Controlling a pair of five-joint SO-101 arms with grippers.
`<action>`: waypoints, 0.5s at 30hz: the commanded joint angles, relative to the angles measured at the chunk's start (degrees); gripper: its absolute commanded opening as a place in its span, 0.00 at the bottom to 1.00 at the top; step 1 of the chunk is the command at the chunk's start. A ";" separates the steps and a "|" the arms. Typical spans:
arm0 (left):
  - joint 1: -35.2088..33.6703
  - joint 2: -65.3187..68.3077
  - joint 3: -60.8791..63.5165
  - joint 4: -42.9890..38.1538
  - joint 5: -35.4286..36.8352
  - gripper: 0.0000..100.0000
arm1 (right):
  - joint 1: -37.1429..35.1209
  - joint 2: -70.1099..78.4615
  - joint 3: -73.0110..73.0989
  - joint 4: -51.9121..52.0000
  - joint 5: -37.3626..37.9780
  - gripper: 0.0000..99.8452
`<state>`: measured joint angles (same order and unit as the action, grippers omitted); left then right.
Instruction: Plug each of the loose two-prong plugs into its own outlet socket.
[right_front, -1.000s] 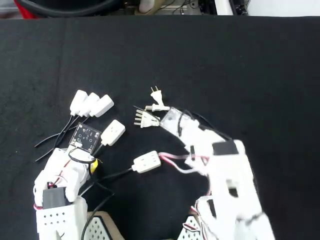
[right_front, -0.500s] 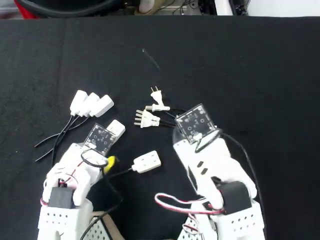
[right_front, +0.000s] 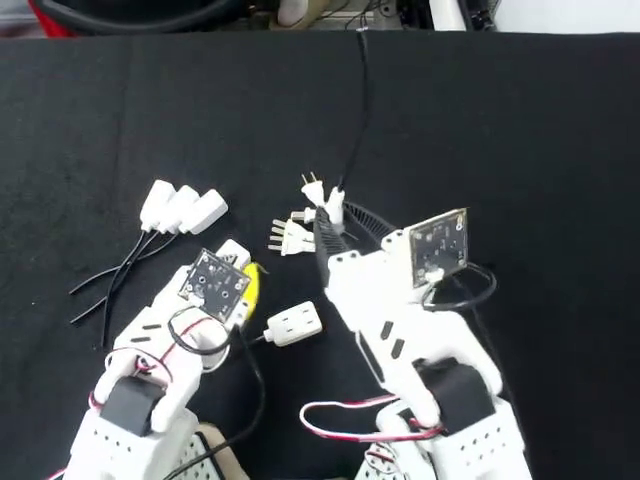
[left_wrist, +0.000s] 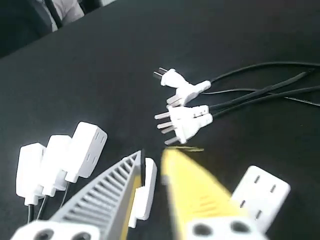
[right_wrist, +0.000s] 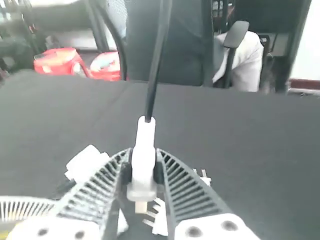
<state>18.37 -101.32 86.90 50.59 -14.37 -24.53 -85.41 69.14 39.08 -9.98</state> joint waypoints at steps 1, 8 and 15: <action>1.10 -1.76 -6.73 4.04 0.62 0.08 | -2.64 -0.57 5.32 -12.04 -8.44 0.01; 0.31 -3.25 -4.26 2.11 0.35 0.03 | -12.22 -0.57 12.26 -21.27 -10.90 0.01; 2.15 -3.25 -3.12 3.25 0.18 0.03 | -13.45 -0.57 14.29 -21.01 -16.26 0.01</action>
<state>19.69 -104.40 84.35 53.58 -14.11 -37.54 -85.41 83.03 19.21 -22.64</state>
